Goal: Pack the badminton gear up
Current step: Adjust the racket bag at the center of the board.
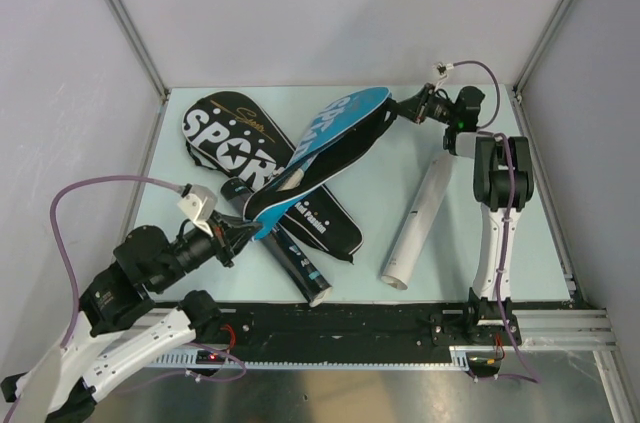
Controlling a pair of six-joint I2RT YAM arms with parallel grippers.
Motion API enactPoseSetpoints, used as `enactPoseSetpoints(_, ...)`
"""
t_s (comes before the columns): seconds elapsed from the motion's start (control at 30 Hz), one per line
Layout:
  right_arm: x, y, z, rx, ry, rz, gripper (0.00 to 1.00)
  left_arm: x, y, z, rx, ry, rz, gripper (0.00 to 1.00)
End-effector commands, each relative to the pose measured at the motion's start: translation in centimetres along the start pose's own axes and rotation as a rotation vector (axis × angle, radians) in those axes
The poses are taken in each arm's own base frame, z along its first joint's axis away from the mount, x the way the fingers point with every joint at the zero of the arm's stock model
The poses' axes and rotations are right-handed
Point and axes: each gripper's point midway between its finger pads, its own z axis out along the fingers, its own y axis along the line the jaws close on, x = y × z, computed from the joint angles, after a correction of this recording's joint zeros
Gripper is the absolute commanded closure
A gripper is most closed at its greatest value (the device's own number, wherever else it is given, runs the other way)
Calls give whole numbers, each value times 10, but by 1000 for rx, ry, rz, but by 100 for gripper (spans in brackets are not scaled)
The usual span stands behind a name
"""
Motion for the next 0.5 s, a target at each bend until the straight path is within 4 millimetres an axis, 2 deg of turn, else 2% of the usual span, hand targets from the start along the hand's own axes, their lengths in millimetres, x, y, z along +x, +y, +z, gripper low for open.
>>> enactPoseSetpoints(0.0,-39,65,13,-95,-27,-160,100,-26,4,12,-27,-71,62,100)
enactPoseSetpoints(0.13,-39,65,19,-38,-31,-131,100,-20,7,15,-39,-53,88,100)
enactPoseSetpoints(0.23,-37,57,20,58,-33,-85,100,-18,11,17,-58,-48,94,100)
enactPoseSetpoints(0.37,-33,51,11,169,-42,-33,100,-17,23,15,-119,-58,94,100)
enactPoseSetpoints(0.47,-40,48,-2,223,-72,-9,100,-20,34,12,-180,-77,99,100)
